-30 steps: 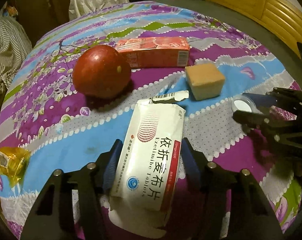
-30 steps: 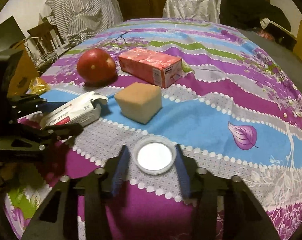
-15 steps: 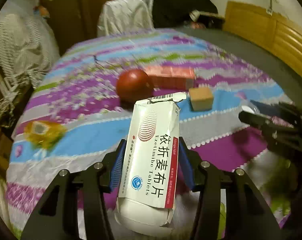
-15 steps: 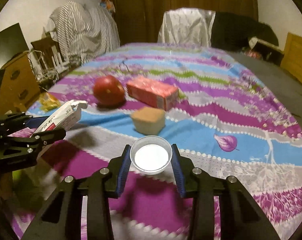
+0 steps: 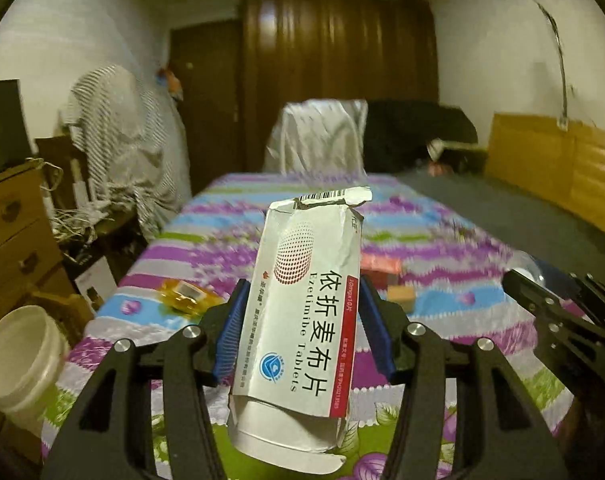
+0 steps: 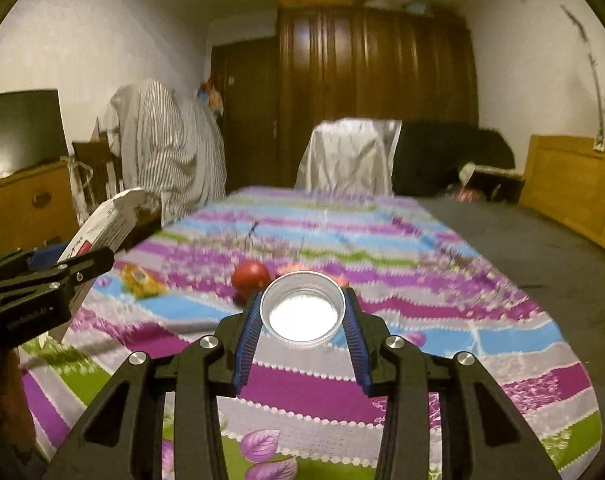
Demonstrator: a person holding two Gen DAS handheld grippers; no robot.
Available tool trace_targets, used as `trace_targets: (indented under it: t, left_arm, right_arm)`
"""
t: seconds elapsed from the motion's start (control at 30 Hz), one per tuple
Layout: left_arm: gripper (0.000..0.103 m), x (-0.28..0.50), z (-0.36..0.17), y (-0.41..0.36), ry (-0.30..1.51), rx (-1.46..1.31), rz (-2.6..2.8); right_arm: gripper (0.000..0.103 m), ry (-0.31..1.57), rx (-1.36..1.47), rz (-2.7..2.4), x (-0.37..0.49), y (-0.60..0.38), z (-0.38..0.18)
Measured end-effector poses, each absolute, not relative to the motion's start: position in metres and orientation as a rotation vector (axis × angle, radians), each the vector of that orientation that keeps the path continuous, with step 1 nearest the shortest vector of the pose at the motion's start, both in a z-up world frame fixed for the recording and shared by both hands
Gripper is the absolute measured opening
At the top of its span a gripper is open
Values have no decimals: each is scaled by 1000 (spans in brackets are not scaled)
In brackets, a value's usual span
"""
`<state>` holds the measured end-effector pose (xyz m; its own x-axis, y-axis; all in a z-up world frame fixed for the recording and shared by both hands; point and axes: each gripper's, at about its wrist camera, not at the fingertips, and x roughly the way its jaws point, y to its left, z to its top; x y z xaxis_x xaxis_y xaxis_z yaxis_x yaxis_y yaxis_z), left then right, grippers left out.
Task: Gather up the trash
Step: 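Carry the medicine box and white cap over the white bucket with both tools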
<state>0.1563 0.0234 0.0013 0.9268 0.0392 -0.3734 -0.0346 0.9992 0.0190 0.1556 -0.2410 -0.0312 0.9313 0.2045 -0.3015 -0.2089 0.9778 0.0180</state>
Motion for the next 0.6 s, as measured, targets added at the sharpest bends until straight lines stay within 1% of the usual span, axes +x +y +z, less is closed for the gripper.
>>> trace_targets:
  t: [0.23, 0.43, 0.6]
  left_arm:
    - [52, 129, 16, 28, 314, -29, 71]
    - [52, 116, 22, 30, 292, -30, 68]
    - [52, 114, 23, 28, 288, -27, 68]
  right_arm:
    - [41, 215, -25, 187, 109, -233, -2]
    - [41, 196, -30, 192, 82, -224, 8]
    - [41, 190, -29, 193, 79, -226, 13]
